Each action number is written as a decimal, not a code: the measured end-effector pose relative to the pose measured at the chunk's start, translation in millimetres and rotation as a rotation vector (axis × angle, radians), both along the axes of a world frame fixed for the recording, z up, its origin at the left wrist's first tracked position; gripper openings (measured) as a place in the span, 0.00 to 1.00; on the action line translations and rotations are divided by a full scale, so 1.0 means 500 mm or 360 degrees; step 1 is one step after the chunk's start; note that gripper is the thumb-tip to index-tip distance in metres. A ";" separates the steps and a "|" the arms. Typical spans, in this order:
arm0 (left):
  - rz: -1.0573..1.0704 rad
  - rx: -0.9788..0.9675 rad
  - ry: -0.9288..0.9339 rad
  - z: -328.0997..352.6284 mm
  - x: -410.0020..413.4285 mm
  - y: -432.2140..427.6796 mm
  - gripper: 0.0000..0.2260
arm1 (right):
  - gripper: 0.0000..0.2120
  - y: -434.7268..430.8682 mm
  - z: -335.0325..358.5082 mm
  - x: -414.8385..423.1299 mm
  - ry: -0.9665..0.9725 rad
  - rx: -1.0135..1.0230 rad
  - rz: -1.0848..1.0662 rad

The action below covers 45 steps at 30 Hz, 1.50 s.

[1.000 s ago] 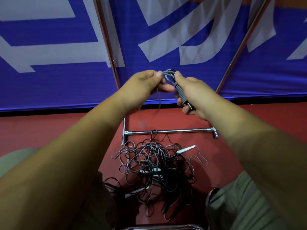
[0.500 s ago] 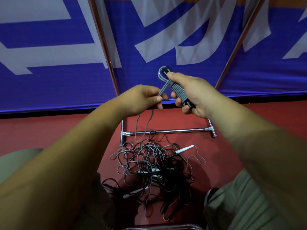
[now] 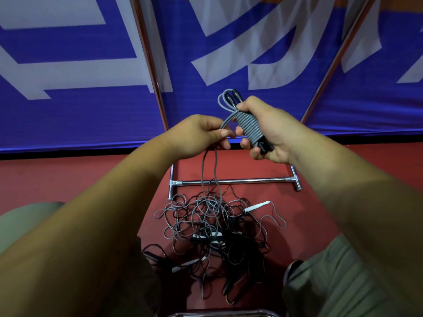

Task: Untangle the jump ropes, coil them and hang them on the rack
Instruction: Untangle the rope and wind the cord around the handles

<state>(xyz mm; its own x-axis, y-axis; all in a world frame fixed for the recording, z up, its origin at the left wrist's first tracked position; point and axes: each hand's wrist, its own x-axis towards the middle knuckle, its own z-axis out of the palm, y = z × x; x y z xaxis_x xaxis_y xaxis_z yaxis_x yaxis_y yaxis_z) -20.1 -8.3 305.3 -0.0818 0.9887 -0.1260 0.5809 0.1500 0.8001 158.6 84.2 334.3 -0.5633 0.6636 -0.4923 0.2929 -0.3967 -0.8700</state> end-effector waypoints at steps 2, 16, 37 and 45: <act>0.0013 0.0007 -0.0118 -0.001 -0.004 0.000 0.08 | 0.15 -0.004 -0.001 -0.003 0.0062 -0.0054 -0.0021; 0.0144 0.0114 0.0154 -0.004 -0.025 0.002 0.07 | 0.19 -0.013 -0.006 0.007 0.0109 -0.0046 0.0476; -0.0061 0.0662 0.1188 0.029 -0.045 0.017 0.10 | 0.19 0.006 -0.082 -0.013 -0.0022 -0.0019 0.0185; 0.0249 0.0156 0.0839 -0.006 -0.011 0.020 0.16 | 0.26 0.001 -0.063 -0.022 0.0031 0.0017 0.0043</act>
